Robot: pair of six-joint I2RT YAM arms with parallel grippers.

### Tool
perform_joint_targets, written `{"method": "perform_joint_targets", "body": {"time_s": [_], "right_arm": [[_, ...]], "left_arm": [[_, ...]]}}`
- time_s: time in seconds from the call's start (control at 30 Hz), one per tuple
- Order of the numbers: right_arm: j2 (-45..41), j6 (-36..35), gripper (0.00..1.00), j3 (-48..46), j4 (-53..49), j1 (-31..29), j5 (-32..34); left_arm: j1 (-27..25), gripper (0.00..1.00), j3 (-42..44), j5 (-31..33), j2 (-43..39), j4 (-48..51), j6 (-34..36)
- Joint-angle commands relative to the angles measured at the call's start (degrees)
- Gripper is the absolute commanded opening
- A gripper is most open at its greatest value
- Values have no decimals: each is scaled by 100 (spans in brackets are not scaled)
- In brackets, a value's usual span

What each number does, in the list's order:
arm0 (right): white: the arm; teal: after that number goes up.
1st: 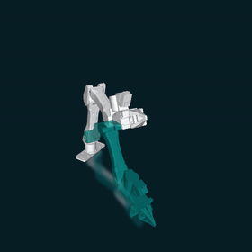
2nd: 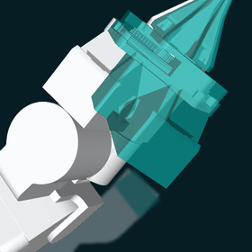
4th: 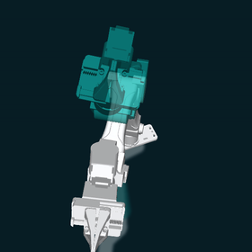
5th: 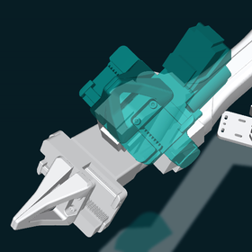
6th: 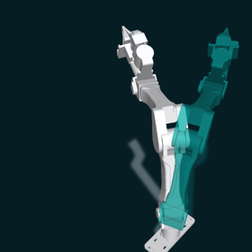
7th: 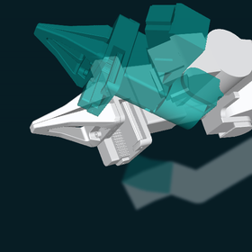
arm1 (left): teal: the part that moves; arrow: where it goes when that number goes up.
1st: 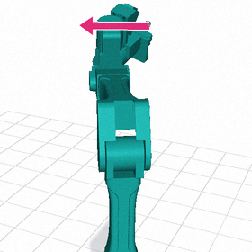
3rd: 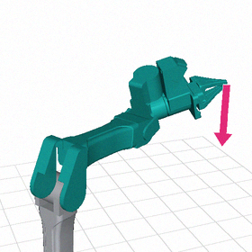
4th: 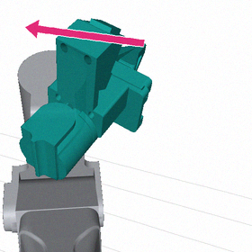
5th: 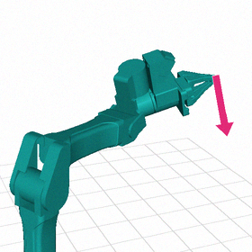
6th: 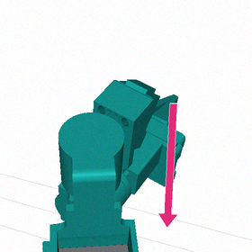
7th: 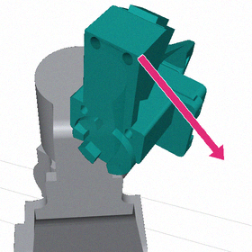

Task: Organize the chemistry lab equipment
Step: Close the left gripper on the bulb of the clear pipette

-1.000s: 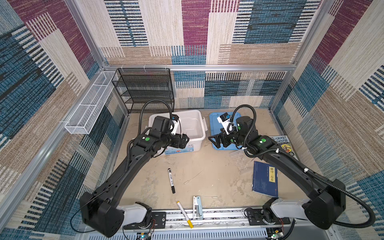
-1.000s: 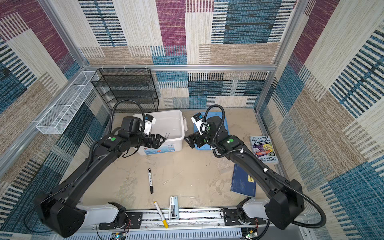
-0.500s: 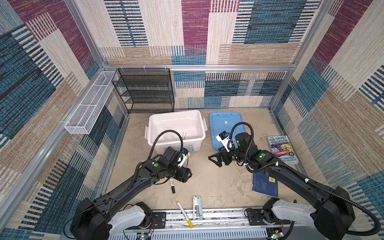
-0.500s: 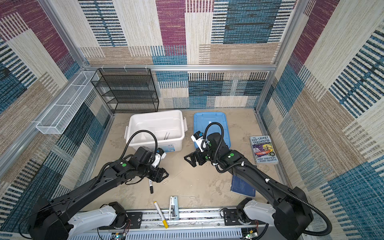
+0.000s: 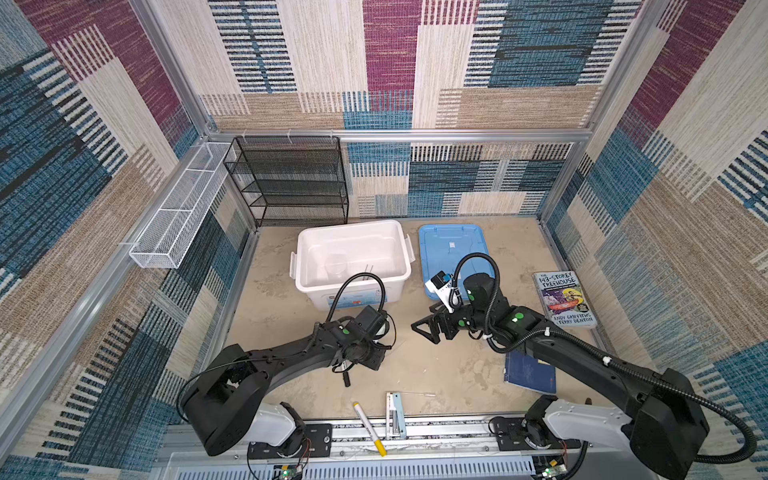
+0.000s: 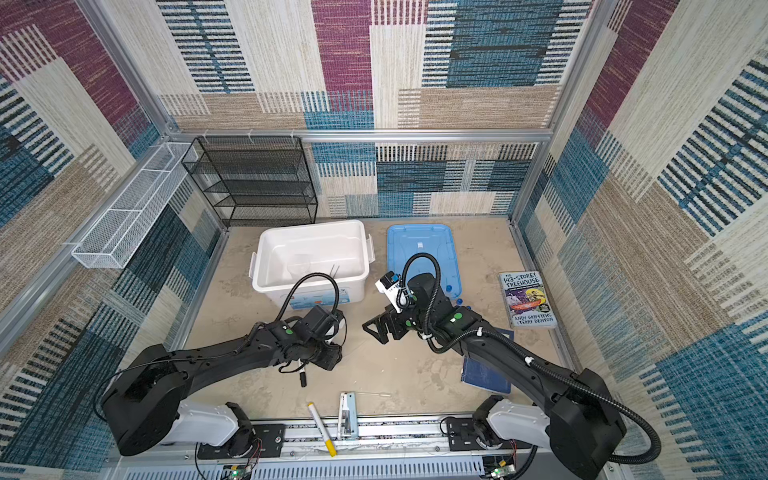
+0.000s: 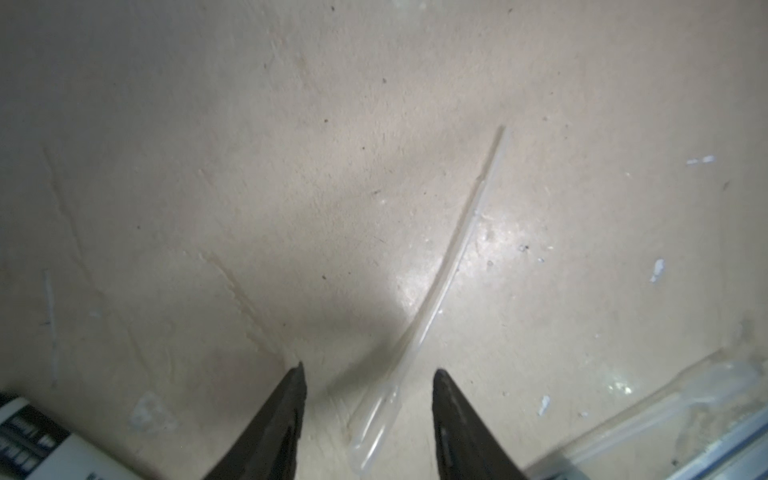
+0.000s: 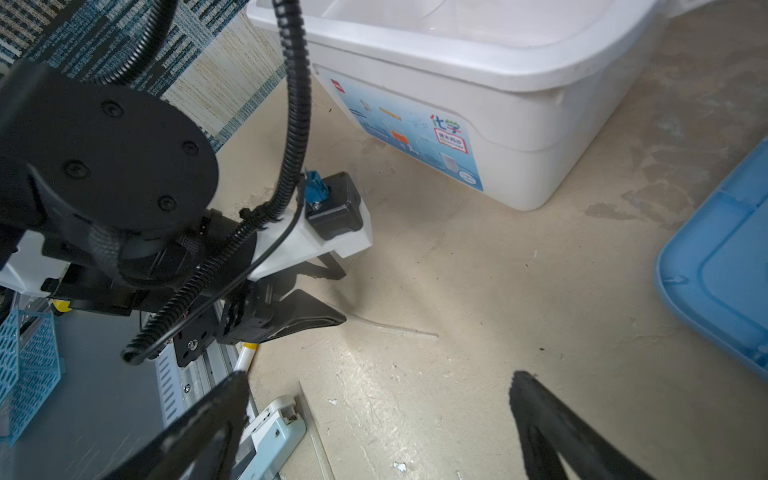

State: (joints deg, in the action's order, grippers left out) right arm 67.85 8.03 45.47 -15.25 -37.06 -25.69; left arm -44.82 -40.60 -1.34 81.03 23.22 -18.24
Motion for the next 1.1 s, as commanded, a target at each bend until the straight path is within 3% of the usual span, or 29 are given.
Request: {"method": "perform_joint_targets", "body": {"time_s": [0.0,0.3,0.67,0.93,1.07], "right_arm": [[-1,-87,99,57,171,1,91],[129,-133,99,171,103,-4,201],[192,-153,99,251,30,-3,342],[92,0,99,225,192,-3,447],[-15,68,99,210,253,-3,483]], "left_arm": [[-109,42,-28,275,175,-115,-110],[-443,39,-49,509,316,311,-346],[-501,33,2,414,155,644,-628],[-510,17,14,382,28,554,-581],[-510,16,42,341,-38,465,-549]]}}
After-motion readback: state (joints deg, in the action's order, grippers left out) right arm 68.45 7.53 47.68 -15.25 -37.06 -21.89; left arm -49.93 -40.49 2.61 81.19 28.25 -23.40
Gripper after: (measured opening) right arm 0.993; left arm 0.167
